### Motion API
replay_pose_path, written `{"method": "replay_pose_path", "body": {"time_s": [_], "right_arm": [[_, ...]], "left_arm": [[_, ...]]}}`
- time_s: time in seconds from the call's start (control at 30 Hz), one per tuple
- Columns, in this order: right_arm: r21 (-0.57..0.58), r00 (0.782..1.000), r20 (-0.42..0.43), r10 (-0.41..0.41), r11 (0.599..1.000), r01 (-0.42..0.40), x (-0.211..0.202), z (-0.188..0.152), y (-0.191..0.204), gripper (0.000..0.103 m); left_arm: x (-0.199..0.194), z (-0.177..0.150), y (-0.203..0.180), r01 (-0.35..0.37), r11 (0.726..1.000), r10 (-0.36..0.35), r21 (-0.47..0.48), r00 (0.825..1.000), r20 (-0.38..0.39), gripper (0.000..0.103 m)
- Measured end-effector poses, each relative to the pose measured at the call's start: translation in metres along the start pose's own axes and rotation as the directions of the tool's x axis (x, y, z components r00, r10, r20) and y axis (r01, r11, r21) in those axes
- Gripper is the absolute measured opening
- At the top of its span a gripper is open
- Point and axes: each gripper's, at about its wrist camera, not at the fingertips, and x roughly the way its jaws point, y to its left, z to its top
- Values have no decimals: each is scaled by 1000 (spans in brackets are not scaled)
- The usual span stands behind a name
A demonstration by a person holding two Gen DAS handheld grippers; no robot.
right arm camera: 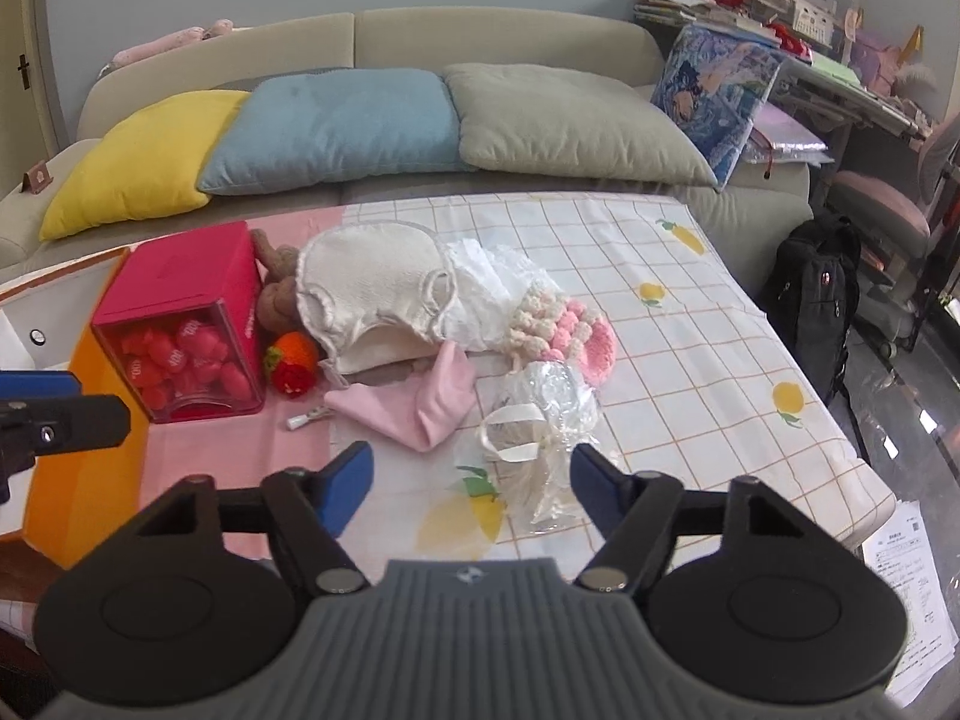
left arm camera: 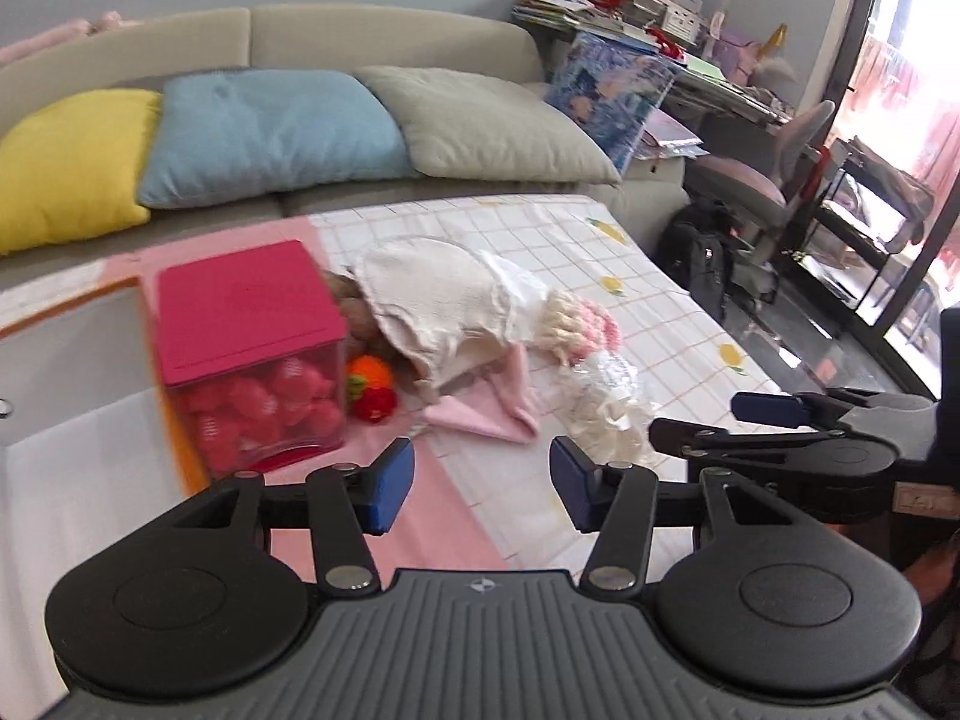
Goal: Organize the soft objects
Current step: 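Grasp the white knit cloth with the left tool while the right tool grasps the clear plastic bag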
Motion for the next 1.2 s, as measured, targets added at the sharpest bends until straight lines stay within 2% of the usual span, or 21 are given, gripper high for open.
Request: {"method": "replay_pose_path", "body": {"time_s": [0.07, 0.33, 0.57, 0.67, 0.77, 0.87, 0.93, 1.0, 1.1, 1.17, 1.2], "right_arm": [[-5, 1000, -5, -22, 1000, 21, 11, 2, -7, 69], [7, 998, -11, -61, 998, 61, 44, 19, -36, 69], [52, 997, -42, -58, 997, 60, 71, 26, -55, 69], [56, 997, -57, -54, 997, 57, 80, 24, -59, 69], [69, 996, -76, -36, 997, 42, 91, 22, -62, 69], [73, 994, -107, -9, 997, 17, 107, 22, -61, 69], [75, 992, -122, 4, 997, 5, 118, 22, -59, 69], [75, 991, -135, 10, 997, 0, 125, 22, -56, 69], [81, 988, -152, 21, 997, -9, 133, 20, -54, 69], [86, 987, -161, 27, 996, -13, 134, 18, -53, 69], [88, 986, -163, 27, 996, -13, 134, 17, -54, 70]], "left_arm": [[16, 5, -4, 24, 1000, -24, -2, 1000, -14, 63], [81, 27, -18, 38, 999, -38, 5, 996, -76, 64], [143, 28, -25, 28, 999, -21, 39, 988, -152, 64], [150, 28, -27, -12, 997, 20, 73, 993, -116, 64], [150, 31, -35, -97, 973, 107, 209, 993, -38, 64], [156, 33, -41, -190, 909, 203, 370, 979, 5, 64], [163, 32, -44, -248, 846, 255, 472, 966, 49, 64], [171, 26, -47, -290, 767, 295, 573, 952, 87, 68], [186, 11, -54, -302, 639, 324, 707, 940, 108, 68], [196, 0, -58, -288, 571, 324, 769, 940, 111, 72], [200, -5, -59, -289, 547, 331, 786, 937, 114, 75]]}}
